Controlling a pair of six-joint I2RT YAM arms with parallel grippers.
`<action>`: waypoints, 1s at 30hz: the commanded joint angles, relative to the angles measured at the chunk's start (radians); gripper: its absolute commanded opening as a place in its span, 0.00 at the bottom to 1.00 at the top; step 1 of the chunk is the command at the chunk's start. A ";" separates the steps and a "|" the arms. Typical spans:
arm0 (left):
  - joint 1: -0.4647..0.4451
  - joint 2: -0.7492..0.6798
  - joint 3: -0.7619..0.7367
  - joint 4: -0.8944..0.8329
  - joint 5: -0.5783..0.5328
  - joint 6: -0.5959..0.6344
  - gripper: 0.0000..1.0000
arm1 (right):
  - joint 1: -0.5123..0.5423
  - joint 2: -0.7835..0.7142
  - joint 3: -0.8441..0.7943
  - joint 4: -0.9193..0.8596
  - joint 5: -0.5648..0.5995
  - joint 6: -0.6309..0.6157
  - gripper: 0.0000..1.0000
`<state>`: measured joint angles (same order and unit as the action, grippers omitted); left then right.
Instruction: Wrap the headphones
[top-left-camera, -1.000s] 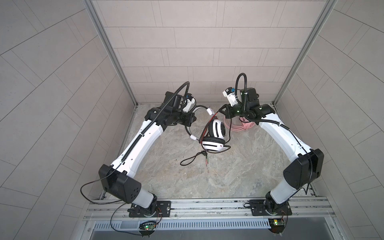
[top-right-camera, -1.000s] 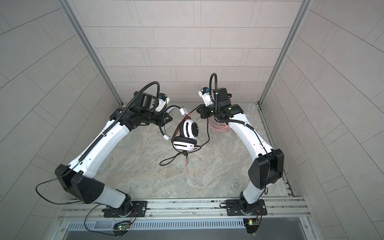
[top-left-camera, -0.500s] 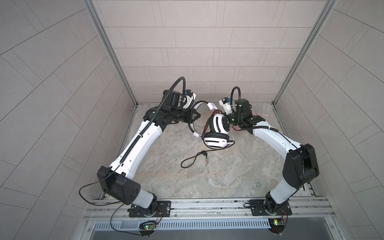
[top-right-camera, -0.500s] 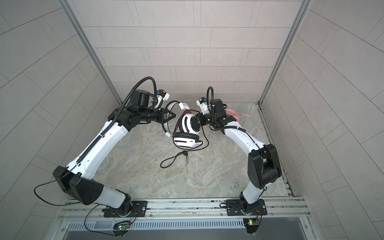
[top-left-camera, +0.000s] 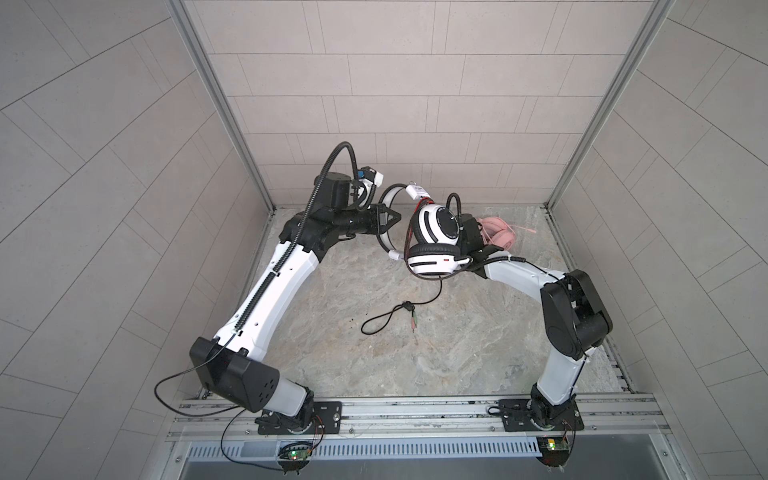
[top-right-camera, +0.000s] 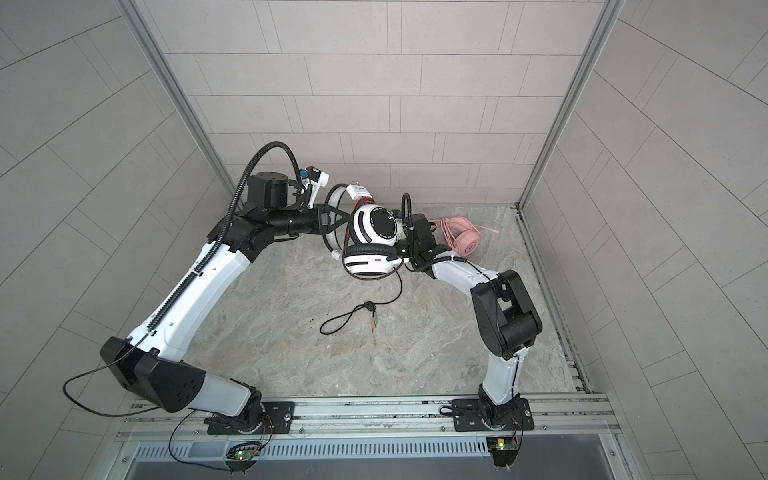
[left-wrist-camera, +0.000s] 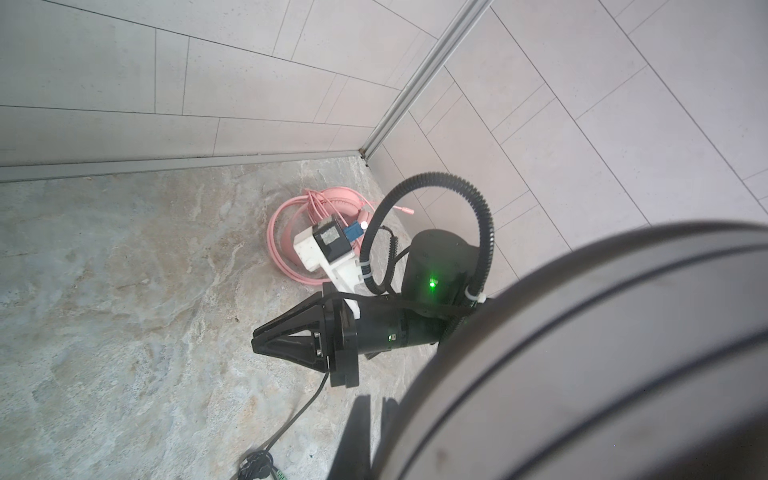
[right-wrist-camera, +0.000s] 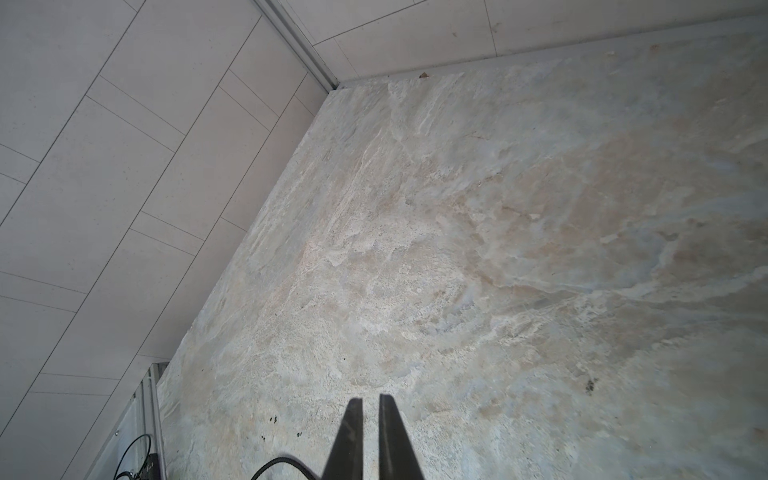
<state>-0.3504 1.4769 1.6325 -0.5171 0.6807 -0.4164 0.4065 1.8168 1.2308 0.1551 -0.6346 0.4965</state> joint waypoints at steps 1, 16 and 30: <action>0.038 -0.041 0.010 0.126 0.042 -0.129 0.00 | 0.012 0.039 -0.026 0.094 0.037 0.053 0.08; 0.191 -0.050 -0.096 0.230 -0.089 -0.345 0.00 | 0.103 0.075 -0.140 0.117 0.076 0.053 0.02; 0.260 -0.033 -0.118 0.250 -0.273 -0.490 0.00 | 0.163 -0.020 -0.262 0.116 0.101 0.058 0.00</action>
<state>-0.1089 1.4742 1.4929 -0.3874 0.4465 -0.8185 0.5652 1.8484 1.0039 0.3027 -0.5564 0.5434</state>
